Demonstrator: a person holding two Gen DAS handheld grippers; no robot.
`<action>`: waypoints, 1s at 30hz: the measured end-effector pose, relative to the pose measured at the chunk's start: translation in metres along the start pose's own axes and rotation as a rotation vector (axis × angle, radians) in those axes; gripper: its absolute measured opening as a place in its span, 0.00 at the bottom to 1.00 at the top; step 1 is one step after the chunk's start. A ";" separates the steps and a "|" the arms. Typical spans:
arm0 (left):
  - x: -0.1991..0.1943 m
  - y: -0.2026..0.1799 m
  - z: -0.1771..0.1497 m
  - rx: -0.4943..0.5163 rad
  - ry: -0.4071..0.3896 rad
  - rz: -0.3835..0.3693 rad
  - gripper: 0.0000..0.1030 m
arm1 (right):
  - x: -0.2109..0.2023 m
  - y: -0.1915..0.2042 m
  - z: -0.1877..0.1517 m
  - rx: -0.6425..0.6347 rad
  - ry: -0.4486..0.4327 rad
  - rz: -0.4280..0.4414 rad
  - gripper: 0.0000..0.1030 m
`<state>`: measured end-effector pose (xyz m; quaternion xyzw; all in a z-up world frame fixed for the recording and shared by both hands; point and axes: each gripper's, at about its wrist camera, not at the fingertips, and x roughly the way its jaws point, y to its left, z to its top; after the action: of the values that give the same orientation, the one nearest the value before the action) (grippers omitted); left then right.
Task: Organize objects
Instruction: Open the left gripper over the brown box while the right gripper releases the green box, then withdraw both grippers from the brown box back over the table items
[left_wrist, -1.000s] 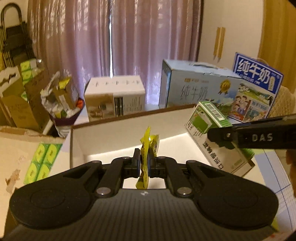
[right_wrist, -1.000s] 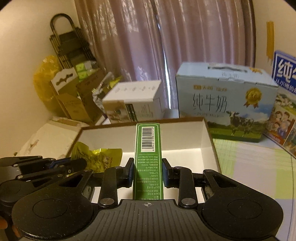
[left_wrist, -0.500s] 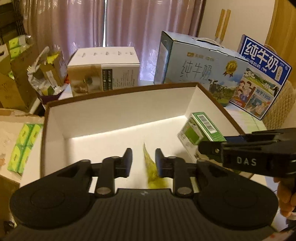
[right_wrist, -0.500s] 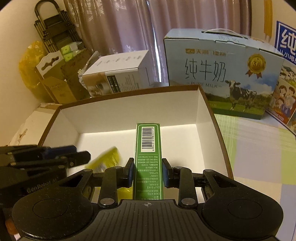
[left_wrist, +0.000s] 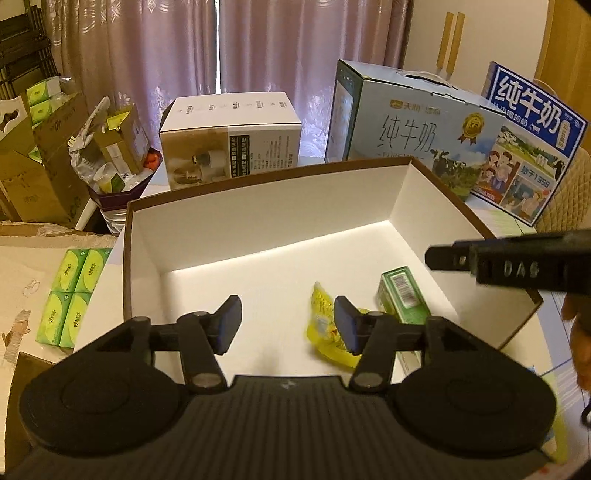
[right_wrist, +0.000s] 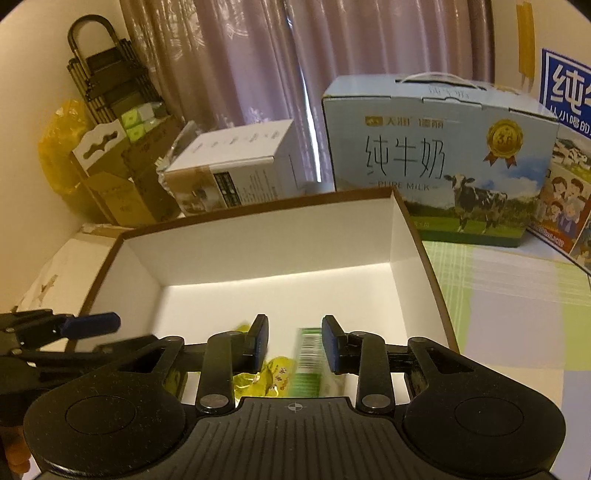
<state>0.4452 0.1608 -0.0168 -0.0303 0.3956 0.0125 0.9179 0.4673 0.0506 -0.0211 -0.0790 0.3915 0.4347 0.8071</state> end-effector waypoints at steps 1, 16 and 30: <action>-0.002 0.000 -0.001 0.002 0.001 -0.002 0.53 | -0.003 0.001 0.000 -0.004 -0.004 -0.006 0.34; -0.050 -0.010 -0.027 0.040 -0.008 -0.033 0.71 | -0.081 0.005 -0.045 0.052 -0.066 -0.019 0.60; -0.093 -0.025 -0.058 0.033 0.000 -0.065 0.76 | -0.145 0.014 -0.084 0.106 -0.096 -0.031 0.61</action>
<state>0.3403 0.1323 0.0125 -0.0279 0.3944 -0.0241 0.9182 0.3643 -0.0728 0.0261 -0.0212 0.3735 0.4041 0.8347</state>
